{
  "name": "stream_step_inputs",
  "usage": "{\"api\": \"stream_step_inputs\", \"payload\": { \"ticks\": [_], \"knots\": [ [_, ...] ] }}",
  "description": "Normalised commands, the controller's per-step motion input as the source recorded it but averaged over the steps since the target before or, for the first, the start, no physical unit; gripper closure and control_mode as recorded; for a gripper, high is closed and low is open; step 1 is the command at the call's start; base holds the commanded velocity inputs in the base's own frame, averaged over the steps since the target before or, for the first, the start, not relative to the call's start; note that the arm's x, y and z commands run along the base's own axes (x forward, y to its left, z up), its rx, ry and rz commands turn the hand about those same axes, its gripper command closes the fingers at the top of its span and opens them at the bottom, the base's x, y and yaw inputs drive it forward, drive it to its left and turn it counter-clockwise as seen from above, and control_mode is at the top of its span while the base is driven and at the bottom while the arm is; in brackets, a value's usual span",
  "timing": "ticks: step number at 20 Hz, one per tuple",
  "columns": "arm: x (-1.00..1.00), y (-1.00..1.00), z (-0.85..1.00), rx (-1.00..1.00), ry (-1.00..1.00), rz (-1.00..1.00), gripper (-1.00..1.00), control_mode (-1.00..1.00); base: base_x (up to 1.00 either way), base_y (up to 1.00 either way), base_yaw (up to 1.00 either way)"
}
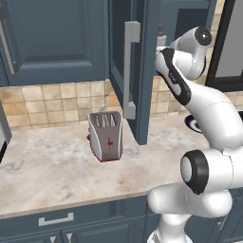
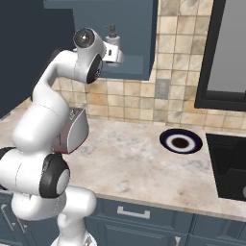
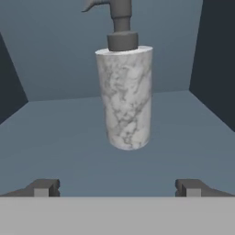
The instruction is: Open the cabinet. Pick the soap dispenser and place it next to the sink. Then close the cabinet.
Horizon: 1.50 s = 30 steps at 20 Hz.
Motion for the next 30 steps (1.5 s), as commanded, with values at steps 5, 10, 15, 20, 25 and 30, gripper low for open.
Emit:
{"api": "stream_step_inputs", "payload": {
  "ticks": [5, 10, 15, 20, 25, 30],
  "knots": [
    [0.21, 0.0, 0.28, -0.04, 0.02, -0.01, -1.0, -1.0, 0.0, 0.0, 0.0],
    [0.19, 0.0, 0.16, -0.01, 0.01, 0.0, -1.0, -1.0, 0.0, 0.0, 0.0],
    [0.21, -0.01, 0.0, 0.0, 0.0, 0.0, -1.0, -1.0, 0.0, 0.0, 0.0],
    [0.2, -0.16, -0.08, 0.0, 0.02, 0.0, -1.0, -1.0, 0.0, 0.0, 0.0],
    [0.17, -0.11, -0.01, 0.0, 0.0, 0.0, -1.0, -1.0, 0.0, 0.0, 0.0],
    [0.14, 0.0, 0.0, 0.0, 0.0, 0.0, -1.0, -1.0, 0.0, 0.0, 0.0]
  ]
}}
